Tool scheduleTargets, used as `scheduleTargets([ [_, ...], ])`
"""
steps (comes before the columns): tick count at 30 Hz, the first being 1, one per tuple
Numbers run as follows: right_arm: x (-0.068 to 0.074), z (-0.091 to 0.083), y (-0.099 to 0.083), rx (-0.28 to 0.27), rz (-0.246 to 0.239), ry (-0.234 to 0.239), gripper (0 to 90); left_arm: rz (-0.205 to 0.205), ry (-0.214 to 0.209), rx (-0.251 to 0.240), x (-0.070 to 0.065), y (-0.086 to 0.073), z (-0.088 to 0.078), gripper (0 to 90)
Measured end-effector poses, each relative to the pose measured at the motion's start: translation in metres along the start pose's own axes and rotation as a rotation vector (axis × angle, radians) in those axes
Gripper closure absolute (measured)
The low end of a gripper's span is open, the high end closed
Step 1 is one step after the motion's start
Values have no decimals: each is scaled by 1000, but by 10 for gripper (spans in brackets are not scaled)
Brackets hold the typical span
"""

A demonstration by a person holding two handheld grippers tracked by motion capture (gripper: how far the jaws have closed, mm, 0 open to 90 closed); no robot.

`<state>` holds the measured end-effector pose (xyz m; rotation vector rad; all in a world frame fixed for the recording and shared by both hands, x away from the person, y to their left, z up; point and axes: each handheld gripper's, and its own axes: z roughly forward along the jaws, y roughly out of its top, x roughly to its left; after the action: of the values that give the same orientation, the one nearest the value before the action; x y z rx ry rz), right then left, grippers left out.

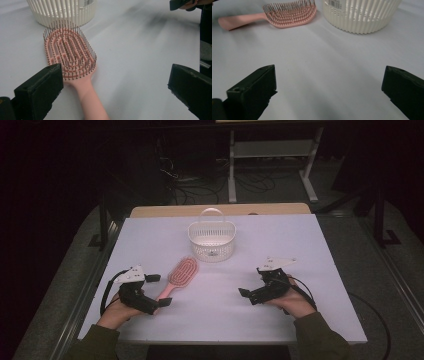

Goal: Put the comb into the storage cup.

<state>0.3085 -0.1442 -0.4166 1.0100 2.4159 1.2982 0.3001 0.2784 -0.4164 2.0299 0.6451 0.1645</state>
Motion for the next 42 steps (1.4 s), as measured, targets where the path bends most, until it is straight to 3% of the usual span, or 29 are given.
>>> scheduleTargets([
  [9,-6,-19,-24,-3,28,-11,0,5,6,-5,-1,1,1,0],
  [20,-12,-27,-46,15,31,-13,0,7,14,-5,0,1,1,0],
  [34,-12,-27,-49,15,31,-7,0,13,37,-2,-1,9,-1,0],
  [42,-12,-29,-48,4,33,-11,0,27,45,-11,0,23,1,0],
])
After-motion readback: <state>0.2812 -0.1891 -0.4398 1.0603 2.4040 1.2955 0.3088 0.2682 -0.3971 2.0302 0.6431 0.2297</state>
